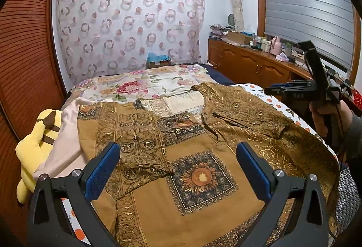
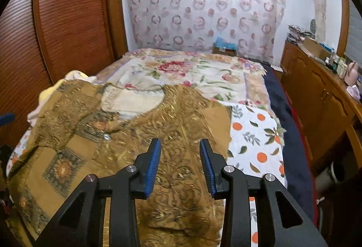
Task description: Fold small clothes
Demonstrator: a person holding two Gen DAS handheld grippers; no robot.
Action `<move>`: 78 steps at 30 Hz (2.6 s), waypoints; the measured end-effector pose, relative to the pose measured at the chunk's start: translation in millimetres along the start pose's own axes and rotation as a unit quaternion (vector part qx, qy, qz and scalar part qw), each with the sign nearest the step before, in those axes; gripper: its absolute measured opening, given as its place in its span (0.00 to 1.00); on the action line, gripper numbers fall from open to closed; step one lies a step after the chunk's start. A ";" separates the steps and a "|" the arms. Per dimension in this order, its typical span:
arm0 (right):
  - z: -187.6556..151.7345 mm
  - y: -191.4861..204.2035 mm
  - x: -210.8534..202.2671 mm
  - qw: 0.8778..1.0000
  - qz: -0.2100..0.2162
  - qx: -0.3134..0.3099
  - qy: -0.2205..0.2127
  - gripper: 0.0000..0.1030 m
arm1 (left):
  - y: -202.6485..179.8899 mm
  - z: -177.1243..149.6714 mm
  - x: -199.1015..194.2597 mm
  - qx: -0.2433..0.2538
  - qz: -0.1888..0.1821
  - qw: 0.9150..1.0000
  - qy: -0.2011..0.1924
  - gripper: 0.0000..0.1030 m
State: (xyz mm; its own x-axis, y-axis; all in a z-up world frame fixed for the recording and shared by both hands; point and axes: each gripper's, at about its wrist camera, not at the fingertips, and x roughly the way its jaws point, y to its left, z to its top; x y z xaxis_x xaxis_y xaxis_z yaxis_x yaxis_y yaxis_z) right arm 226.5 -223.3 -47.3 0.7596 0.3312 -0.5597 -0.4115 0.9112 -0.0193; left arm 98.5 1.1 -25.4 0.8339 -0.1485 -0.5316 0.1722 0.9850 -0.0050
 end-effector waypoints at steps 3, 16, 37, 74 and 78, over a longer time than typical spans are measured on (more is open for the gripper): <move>-0.6 0.7 12.9 1.000 -0.002 -0.002 0.012 0.36 | 2.4 -1.6 4.9 0.000 -0.001 1.000 0.004 1.00; 18.7 -22.9 62.5 0.999 0.004 0.002 0.042 0.48 | 37.0 0.1 50.0 -0.021 0.016 0.999 0.043 1.00; 23.4 61.0 121.1 0.988 0.084 -0.082 0.100 0.44 | 68.2 26.7 77.6 -0.032 0.040 0.998 0.036 1.00; 64.8 61.4 105.0 0.991 0.093 -0.089 0.029 0.62 | 119.5 20.9 94.1 -0.055 0.085 0.994 0.052 1.00; 61.2 21.5 107.4 0.997 0.046 -0.055 0.035 0.62 | 128.6 19.9 101.1 -0.052 0.079 0.993 0.064 1.00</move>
State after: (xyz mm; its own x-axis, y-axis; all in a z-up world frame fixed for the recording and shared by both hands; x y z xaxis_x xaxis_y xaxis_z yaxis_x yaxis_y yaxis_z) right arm 330.1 -153.2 -57.1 0.6801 0.3907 -0.6204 -0.5341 0.8437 -0.0542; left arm 215.4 111.0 -62.9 0.7720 0.0152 -0.6354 -0.0175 0.9998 0.0028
